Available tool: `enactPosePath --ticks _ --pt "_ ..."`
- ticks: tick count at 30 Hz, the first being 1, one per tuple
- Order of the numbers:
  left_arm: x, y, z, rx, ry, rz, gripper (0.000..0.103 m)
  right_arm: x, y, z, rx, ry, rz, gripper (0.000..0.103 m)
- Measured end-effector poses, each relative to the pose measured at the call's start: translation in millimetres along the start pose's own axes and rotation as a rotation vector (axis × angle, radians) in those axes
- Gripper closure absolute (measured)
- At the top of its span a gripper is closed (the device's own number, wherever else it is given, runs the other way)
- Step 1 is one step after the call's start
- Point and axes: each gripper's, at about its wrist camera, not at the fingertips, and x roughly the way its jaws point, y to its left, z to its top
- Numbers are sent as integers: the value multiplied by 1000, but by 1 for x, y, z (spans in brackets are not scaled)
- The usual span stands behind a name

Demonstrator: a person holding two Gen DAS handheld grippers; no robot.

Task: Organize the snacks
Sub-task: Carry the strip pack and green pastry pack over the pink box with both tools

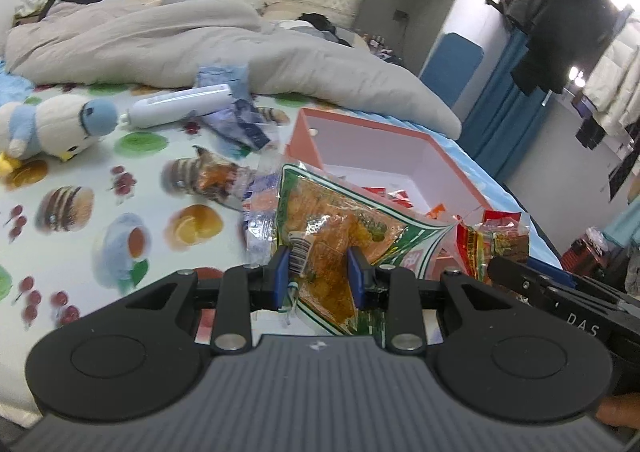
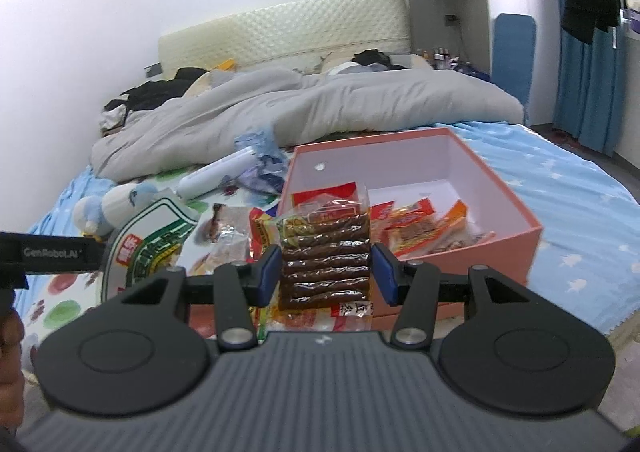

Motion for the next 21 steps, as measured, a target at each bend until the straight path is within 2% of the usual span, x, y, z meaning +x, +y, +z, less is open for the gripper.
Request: enactPosePath --ticks 5,12,21 --pt "11 -18 5 26 -4 -32 68 -7 -17 1 14 -11 -24 51" --pt "34 -41 11 80 37 -62 68 -7 -34 0 53 -25 -39 51" --pt "69 -57 31 110 36 -79 68 12 -54 6 73 -23 -32 51"
